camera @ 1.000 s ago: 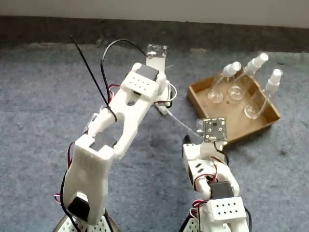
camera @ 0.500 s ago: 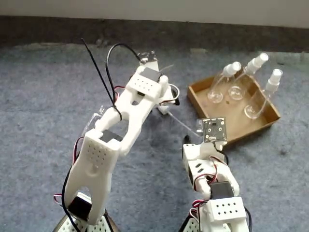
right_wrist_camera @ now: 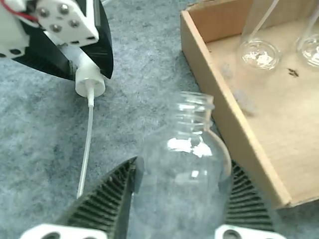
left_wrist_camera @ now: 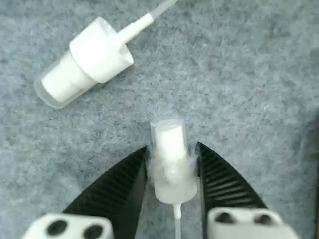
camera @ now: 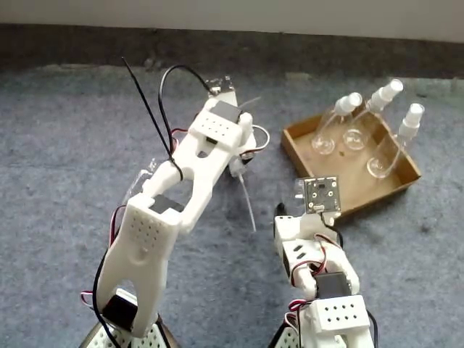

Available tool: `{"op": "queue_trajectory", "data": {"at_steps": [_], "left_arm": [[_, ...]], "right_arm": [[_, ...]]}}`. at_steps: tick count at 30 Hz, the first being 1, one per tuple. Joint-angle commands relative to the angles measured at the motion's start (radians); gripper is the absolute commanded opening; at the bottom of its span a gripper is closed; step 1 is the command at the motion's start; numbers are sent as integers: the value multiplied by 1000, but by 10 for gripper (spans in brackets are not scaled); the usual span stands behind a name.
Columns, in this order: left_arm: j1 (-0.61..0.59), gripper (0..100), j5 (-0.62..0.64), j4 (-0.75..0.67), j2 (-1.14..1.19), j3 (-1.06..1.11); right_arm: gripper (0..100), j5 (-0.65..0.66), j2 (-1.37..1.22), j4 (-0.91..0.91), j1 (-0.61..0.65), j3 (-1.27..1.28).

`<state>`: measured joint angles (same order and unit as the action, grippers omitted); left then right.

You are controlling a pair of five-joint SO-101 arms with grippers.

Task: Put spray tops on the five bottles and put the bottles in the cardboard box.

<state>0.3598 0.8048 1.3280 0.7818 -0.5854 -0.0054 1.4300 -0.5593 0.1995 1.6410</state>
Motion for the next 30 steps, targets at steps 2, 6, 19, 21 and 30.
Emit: {"op": "queue_trajectory", "data": {"at_steps": [2,6,19,21,30], "left_arm": [[5,83,-123,72,-27,-62],[5,83,-239,195,-54,-130],[-33,83,-463,425,-283,-252],[-53,83,-505,425,-354,-200],[-105,83,-586,425,-722,93]], "right_arm": [[191,12,15,25,-5,-7],[191,12,15,25,-5,-7],[191,12,15,51,147,24],[191,12,15,137,180,48],[191,12,15,375,280,119]]}}
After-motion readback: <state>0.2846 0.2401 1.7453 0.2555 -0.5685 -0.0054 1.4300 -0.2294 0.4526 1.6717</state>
